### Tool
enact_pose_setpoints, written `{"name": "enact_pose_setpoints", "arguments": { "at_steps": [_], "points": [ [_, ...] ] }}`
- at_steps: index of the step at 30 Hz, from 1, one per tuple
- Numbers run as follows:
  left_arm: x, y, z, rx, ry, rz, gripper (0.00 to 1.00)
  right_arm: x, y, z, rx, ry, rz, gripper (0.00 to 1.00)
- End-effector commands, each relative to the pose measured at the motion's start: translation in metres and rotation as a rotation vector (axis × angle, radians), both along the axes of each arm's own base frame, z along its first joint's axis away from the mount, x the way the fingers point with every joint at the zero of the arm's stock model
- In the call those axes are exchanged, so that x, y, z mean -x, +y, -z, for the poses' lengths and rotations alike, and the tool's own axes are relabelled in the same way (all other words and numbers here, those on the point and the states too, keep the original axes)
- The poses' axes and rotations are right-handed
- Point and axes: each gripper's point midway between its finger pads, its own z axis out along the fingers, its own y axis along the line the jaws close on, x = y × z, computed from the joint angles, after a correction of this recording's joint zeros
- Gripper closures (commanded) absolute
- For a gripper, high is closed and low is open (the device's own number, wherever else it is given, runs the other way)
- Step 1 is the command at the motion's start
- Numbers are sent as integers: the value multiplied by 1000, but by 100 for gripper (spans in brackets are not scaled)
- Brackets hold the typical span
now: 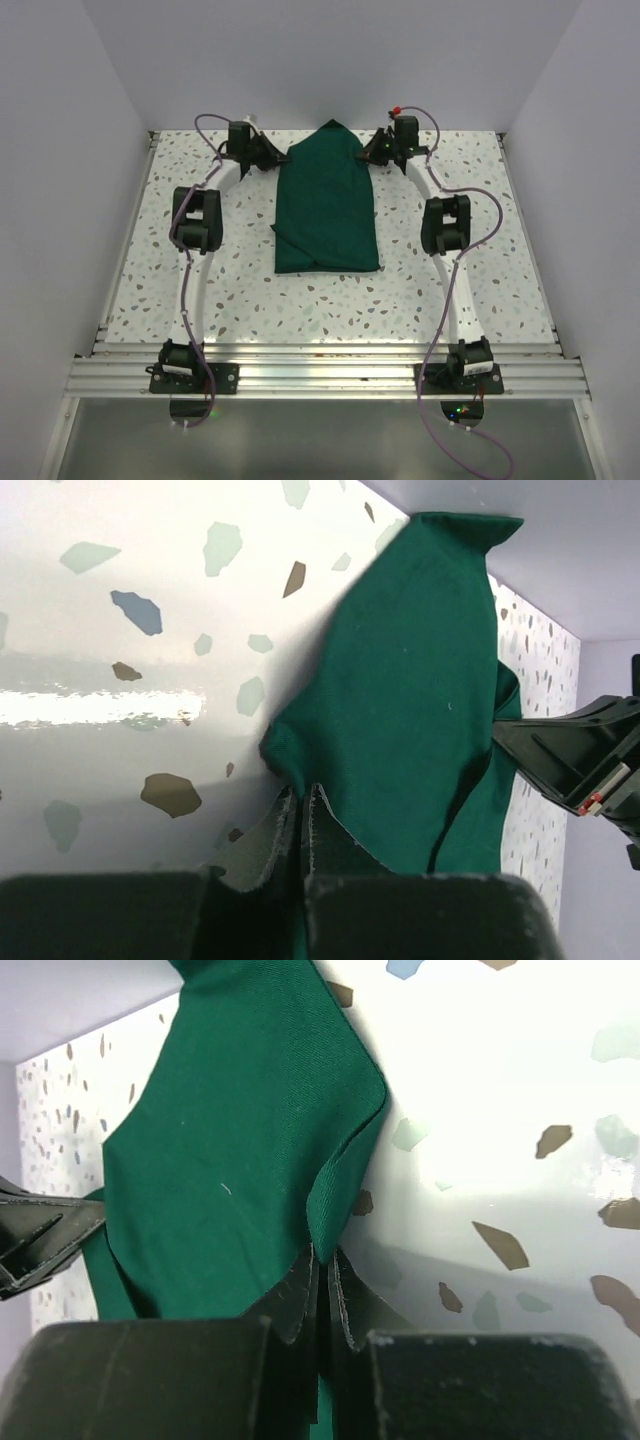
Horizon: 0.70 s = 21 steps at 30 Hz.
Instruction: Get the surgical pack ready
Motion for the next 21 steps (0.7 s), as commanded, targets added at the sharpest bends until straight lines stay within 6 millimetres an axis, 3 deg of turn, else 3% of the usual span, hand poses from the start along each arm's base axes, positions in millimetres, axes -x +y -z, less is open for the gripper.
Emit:
{"name": "enact_pose_setpoints", "arguments": {
  "at_steps": [1, 2, 4, 5, 7, 8, 9, 10, 11, 13, 14, 16, 18, 19, 20, 21],
  "points": [
    [-15, 3, -56, 49, -98, -6, 100, -3, 20, -63, -114, -72, -19, 100],
    [-12, 4, -70, 43, -110, -2, 100, -4, 17, -87, -128, -104, -13, 100],
    [-6, 5, -93, 32, -125, 1, 100, -1, 17, -106, -148, -105, -13, 100],
    [0, 5, -93, 29, -113, 8, 100, 3, 13, -126, -156, -115, -9, 100],
    [11, 4, -112, 17, -122, 27, 100, 15, 10, -137, -165, -81, -15, 100],
    [21, 6, -103, -6, -83, 37, 100, 23, 6, -128, -169, -38, -16, 100],
    [28, 6, -104, -12, -72, 45, 100, 33, 8, -146, -179, -38, -34, 100],
    [36, 6, -118, -17, -79, 55, 100, 42, 11, -147, -188, -12, -64, 100],
    [47, 7, -108, -33, -54, 70, 100, 51, 11, -145, -184, 18, -77, 100],
    [66, 7, -116, -59, -45, 96, 100, 71, 9, -155, -163, 56, -97, 100],
    [72, 8, -119, -69, -42, 102, 100, 82, 7, -145, -149, 96, -104, 100],
    [91, 9, -124, -99, -28, 131, 100, 101, 4, -163, -143, 100, -118, 100],
    [106, 13, -124, -123, -10, 144, 100, 121, -1, -149, -103, 165, -118, 100],
    [122, 16, -121, -142, 13, 157, 100, 130, -2, -162, -103, 154, -121, 100],
    [130, 17, -118, -150, 22, 167, 100, 141, -2, -149, -106, 201, -128, 100],
    [139, 17, -116, -150, 33, 178, 100, 151, 0, -150, -121, 219, -147, 100]
  ]
}}
